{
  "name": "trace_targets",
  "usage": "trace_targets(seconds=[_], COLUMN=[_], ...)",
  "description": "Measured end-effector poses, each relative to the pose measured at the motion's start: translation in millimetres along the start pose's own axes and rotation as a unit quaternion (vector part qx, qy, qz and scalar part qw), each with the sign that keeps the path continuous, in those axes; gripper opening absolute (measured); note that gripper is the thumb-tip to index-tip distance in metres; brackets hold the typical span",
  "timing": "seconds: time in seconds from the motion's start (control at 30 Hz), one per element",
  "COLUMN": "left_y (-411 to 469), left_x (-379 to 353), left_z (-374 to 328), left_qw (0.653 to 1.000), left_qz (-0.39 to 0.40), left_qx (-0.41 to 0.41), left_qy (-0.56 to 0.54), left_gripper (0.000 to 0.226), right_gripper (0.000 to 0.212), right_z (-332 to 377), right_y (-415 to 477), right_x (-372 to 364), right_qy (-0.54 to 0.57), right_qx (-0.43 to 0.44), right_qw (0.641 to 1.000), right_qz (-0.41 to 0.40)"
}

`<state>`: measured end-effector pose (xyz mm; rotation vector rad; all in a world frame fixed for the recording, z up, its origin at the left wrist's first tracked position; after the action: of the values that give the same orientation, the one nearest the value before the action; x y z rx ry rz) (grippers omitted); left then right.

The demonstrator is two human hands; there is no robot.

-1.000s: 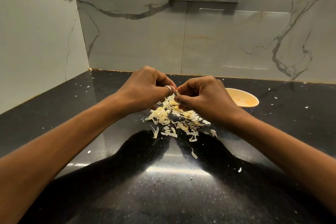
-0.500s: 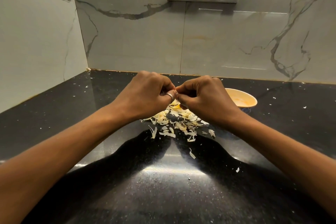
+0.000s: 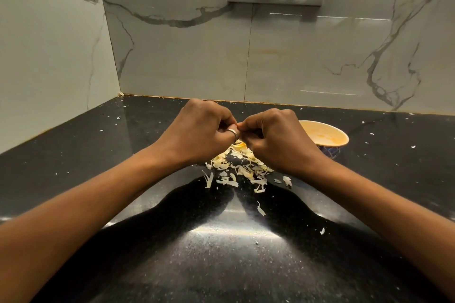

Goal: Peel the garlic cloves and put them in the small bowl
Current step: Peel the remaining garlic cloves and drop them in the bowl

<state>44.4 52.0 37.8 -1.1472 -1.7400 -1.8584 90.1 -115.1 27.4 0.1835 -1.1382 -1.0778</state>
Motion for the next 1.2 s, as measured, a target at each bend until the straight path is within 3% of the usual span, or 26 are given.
trace_targets(seconds=[0.2,0.67,0.87,0.97,1.1,1.2], left_y=[-0.3,0.8,1.2,1.7,1.4,2.3], left_x=[0.3,-0.2,-3.8,-4.2,-5.7,-2.6], left_z=[-1.3,0.7,2.5,7.5,12.1,10.5], left_qw=[0.991,0.95,0.923,0.923,0.941,0.958], left_qz=[0.045,0.064,0.088,0.091,0.081,0.065], left_qx=[0.08,0.201,0.241,0.253,0.259,0.225], left_qy=[-0.096,-0.229,-0.287,-0.276,-0.2,-0.166], left_gripper=[0.009,0.01,0.011,0.014,0.015,0.013], right_gripper=[0.018,0.014,0.009,0.007,0.007,0.007], right_z=[1.5,6.2,4.4,5.1,7.7,7.7], right_y=[-1.1,-2.1,-2.2,0.3,2.3,2.9], right_x=[0.3,0.1,-0.6,1.8,10.5,12.9], right_qy=[-0.009,0.028,0.098,0.162,0.306,0.302], right_qx=[0.005,0.002,-0.054,-0.097,-0.17,-0.177], right_qw=[1.0,0.999,0.993,0.982,0.936,0.936], right_qz=[0.003,-0.024,-0.021,-0.023,-0.039,-0.034])
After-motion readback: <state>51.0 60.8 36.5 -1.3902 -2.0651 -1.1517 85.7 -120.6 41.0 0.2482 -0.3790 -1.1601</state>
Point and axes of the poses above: each hand's wrist, its own y-axis towards the middle knuckle, its own x-axis out of the back of the hand, z = x × y, the point moved 1 cm from there along y, towards the middle knuckle, and after that the axes turned 12 degrees about y, right-handed, at the moved point
